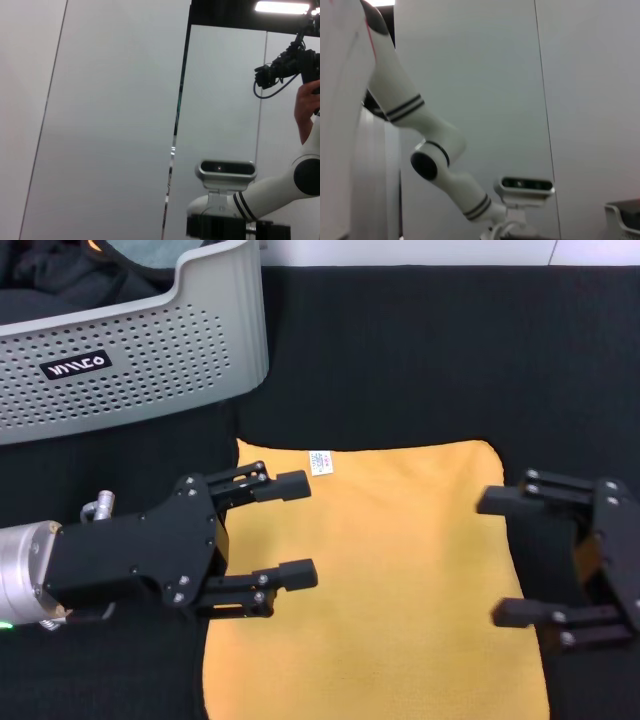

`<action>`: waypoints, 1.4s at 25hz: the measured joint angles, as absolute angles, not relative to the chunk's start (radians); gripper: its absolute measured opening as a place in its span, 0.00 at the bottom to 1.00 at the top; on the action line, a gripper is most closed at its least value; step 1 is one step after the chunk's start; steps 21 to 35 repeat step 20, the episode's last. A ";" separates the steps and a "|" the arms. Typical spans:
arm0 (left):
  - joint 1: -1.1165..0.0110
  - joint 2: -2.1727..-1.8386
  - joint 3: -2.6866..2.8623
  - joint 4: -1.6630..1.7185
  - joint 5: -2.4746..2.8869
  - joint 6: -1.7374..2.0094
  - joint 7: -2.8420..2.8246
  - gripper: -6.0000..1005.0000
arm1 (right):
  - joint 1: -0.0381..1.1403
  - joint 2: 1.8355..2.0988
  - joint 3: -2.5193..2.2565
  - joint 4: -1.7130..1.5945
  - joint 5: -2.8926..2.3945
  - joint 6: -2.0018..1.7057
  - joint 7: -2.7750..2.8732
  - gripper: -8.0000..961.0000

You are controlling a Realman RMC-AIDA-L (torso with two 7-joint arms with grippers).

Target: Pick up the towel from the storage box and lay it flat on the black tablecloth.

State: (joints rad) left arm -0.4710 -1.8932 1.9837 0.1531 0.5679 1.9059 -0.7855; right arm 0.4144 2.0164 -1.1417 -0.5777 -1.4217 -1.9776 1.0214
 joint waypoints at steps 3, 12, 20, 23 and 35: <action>-0.471 -1.889 1.982 0.151 0.568 1.908 -0.786 0.77 | 0.448 2.020 -1.150 -0.556 -1.432 -1.957 1.018 0.83; -0.472 -1.891 1.982 0.147 0.573 1.908 -0.789 0.77 | 0.466 2.020 -1.152 -0.543 -1.433 -1.944 1.013 0.83; -0.473 -1.888 1.982 0.144 0.572 1.906 -0.790 0.77 | 0.461 2.023 -1.152 -0.543 -1.433 -1.940 1.004 0.83; -0.473 -1.888 1.982 0.144 0.572 1.906 -0.790 0.77 | 0.461 2.023 -1.152 -0.543 -1.433 -1.940 1.004 0.83; -0.473 -1.888 1.982 0.144 0.572 1.906 -0.790 0.77 | 0.461 2.023 -1.152 -0.543 -1.433 -1.940 1.004 0.83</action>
